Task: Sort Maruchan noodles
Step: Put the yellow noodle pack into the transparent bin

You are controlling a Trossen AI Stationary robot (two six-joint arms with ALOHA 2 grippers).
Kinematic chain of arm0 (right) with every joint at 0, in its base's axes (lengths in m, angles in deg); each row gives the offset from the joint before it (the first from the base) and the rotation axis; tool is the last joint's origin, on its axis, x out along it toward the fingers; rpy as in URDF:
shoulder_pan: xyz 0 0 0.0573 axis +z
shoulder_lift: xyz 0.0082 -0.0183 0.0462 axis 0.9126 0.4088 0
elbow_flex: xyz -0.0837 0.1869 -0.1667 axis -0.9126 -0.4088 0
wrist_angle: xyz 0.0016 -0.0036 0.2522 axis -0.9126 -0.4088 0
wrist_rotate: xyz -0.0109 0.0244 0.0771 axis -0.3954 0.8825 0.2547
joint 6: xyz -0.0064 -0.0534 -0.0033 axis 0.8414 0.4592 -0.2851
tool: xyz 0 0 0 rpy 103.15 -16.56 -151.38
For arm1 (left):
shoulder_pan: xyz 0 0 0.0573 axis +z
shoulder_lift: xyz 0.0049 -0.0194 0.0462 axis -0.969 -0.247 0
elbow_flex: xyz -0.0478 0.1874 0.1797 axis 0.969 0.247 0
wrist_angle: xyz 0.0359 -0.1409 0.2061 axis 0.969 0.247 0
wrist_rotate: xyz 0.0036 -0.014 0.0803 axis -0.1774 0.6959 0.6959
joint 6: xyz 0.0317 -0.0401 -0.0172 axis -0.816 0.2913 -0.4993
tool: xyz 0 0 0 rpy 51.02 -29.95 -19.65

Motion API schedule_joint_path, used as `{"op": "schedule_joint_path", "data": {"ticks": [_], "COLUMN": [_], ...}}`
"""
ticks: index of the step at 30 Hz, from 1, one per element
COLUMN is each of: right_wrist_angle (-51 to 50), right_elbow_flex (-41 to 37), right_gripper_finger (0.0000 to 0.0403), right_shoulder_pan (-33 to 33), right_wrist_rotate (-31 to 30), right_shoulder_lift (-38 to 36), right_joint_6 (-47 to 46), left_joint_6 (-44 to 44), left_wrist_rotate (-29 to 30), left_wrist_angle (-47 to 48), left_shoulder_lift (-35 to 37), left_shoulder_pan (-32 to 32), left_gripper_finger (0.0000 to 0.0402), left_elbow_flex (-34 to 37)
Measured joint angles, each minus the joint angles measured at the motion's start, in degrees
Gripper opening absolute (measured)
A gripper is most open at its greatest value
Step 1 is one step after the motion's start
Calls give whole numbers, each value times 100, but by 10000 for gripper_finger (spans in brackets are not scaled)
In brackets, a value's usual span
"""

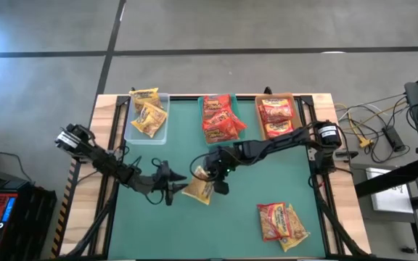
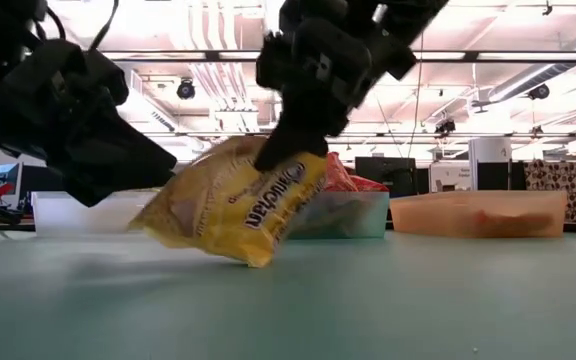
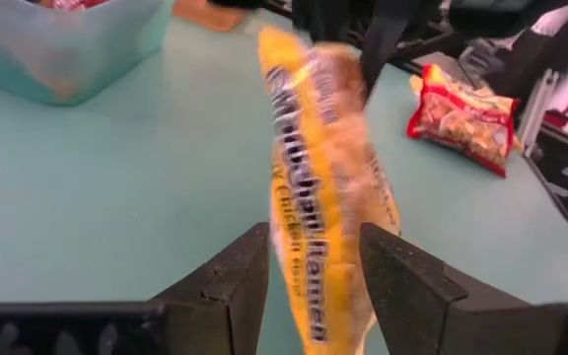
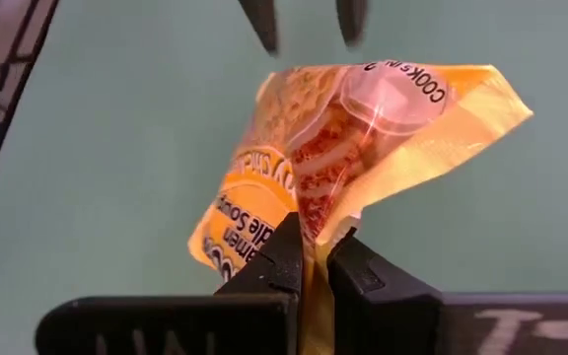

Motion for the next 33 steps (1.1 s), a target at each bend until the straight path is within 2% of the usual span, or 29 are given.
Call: {"op": "schedule_joint_path", "data": {"ticks": [6,12,20,33], "right_wrist_angle": [-611,-1263,-1255,-1047], "right_elbow_flex": [508,718,733,734], "right_gripper_finger": [8,8,8,8], "right_shoulder_pan": [-32,-32,-32,-32], "right_wrist_rotate": [-19,-66,-63,-90], "right_shoulder_lift": [0,0,4,9], "right_joint_6": [517,878,1367,1957], "left_joint_6": [-377,-739,-1042,-1273], "left_wrist_rotate": [-593,-669,-735,-1496], "left_wrist_angle": [-222,-487,-494,-352], "left_shoulder_lift": [-2,2,0,-2], "left_shoulder_pan": [341,368,488,878], "left_gripper_finger": [143,143,143,143], "left_elbow_flex": [13,-9,-121,-347]}}
